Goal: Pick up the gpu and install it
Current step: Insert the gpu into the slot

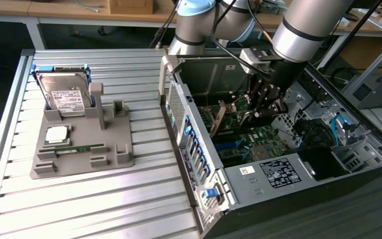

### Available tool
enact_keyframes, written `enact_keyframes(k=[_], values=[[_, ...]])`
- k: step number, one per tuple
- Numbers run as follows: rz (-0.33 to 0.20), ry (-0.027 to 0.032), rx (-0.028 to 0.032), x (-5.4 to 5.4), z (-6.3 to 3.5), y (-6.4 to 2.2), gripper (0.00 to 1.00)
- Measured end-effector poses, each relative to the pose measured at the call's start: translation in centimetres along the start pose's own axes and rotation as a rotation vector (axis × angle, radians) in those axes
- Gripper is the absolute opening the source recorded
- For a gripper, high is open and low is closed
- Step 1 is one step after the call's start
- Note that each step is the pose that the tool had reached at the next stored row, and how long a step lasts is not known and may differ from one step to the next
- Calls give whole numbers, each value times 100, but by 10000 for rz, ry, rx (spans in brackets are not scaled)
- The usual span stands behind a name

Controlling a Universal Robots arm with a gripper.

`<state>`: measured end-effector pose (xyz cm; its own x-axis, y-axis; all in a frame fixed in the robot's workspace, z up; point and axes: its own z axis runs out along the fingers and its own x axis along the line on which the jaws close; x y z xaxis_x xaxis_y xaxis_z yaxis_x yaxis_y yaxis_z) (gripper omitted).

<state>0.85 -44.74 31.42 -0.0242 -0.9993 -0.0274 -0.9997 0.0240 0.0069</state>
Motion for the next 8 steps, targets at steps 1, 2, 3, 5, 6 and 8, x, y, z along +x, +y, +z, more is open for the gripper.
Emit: enact_keyframes(k=[1, 2, 3, 5, 6, 8], values=[[-1, 1, 0, 0, 2, 0, 27], [0, 0, 0, 0, 4, 0, 27], [0, 0, 0, 0, 6, 1, 27], [0, 0, 0, 0, 11, 1, 27], [0, 0, 0, 0, 13, 1, 27], [0, -1, 0, 1, 19, 1, 27]])
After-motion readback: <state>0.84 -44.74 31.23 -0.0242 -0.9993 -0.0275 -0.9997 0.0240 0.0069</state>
